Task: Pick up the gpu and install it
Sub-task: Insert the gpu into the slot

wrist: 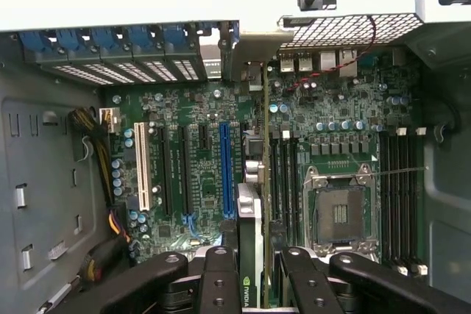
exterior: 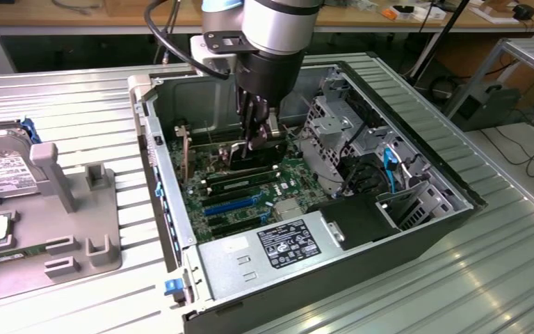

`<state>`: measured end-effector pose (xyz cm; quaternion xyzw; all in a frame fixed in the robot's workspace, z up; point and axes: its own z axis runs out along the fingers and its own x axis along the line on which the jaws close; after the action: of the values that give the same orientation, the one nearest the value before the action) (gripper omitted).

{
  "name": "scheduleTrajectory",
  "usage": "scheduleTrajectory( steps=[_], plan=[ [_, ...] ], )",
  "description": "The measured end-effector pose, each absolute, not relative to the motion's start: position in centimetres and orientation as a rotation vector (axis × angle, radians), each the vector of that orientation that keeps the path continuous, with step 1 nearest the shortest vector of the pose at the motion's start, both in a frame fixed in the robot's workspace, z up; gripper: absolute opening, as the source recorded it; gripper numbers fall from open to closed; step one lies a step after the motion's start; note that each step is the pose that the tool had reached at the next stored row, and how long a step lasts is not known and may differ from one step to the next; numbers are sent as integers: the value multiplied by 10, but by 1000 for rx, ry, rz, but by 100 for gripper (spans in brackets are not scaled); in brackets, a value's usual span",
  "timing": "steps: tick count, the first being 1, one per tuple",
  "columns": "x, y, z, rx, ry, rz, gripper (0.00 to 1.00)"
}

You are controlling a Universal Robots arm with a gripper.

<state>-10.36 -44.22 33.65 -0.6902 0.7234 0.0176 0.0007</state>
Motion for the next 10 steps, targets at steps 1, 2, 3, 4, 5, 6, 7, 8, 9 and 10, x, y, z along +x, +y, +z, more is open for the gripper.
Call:
scheduleTrajectory(
  steps=[1,2,3,4,5,6,7,8,9,10],
  plan=[
    [-103,-442,336,-2168,2272,55,27],
    [-103,-442,335,-2168,2272,55,27],
    [-103,-442,335,-2168,2272,55,27],
    [-103,-442,334,-2167,2272,55,27],
    [-103,-442,334,-2167,2272,55,27],
    [-103,-442,334,-2167,2272,55,27],
    [-103,-442,333,-2168,2272,55,27],
    [-103,-442,333,-2168,2272,55,27],
    [-103,-442,332,-2168,2272,55,27],
    [-103,-442,332,-2168,2272,55,27]
  ],
)
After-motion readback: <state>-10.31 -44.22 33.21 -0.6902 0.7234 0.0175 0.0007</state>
